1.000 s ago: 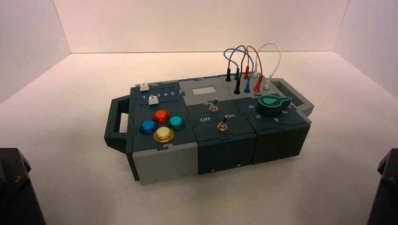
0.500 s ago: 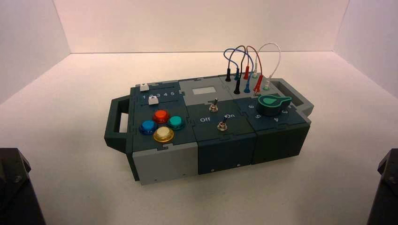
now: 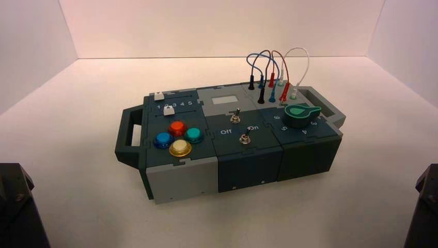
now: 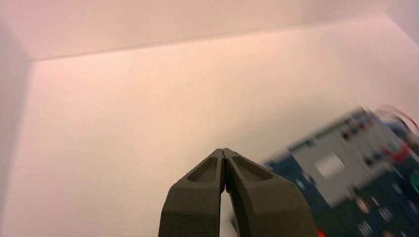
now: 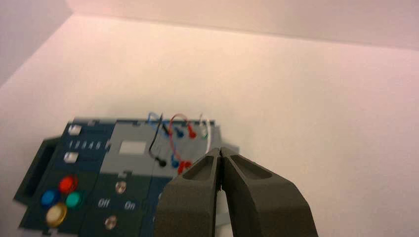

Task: Pull the black wire.

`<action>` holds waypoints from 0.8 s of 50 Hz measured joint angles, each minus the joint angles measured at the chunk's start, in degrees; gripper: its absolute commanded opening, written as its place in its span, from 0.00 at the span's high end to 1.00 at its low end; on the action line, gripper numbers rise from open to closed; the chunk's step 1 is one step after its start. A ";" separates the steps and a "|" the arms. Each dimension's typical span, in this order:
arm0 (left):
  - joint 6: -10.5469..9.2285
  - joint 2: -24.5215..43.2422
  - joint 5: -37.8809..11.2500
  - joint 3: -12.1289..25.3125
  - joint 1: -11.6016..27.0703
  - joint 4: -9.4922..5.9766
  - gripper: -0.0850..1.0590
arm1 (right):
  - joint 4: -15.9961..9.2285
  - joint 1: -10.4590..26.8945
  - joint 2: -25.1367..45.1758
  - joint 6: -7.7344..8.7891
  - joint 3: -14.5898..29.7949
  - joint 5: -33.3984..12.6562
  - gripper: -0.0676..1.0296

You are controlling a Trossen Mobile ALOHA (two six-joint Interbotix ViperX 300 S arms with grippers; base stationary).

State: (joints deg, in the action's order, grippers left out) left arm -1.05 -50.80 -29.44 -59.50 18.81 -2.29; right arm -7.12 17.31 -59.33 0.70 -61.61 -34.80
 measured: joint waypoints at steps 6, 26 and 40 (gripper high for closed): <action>-0.53 2.11 -2.20 0.18 5.45 -0.44 0.95 | -0.62 1.67 1.41 0.00 0.00 -0.53 0.96; -2.29 6.50 -3.60 0.18 14.33 -1.05 0.95 | -2.55 11.25 8.17 0.00 0.62 -1.41 0.84; -2.20 10.90 -3.60 0.70 17.40 -1.05 0.95 | -4.66 13.80 14.94 0.00 2.81 -2.55 0.70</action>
State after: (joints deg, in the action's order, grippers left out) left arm -3.25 -39.90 -33.05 -58.80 36.21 -3.34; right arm -11.78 31.11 -44.38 0.70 -58.80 -37.35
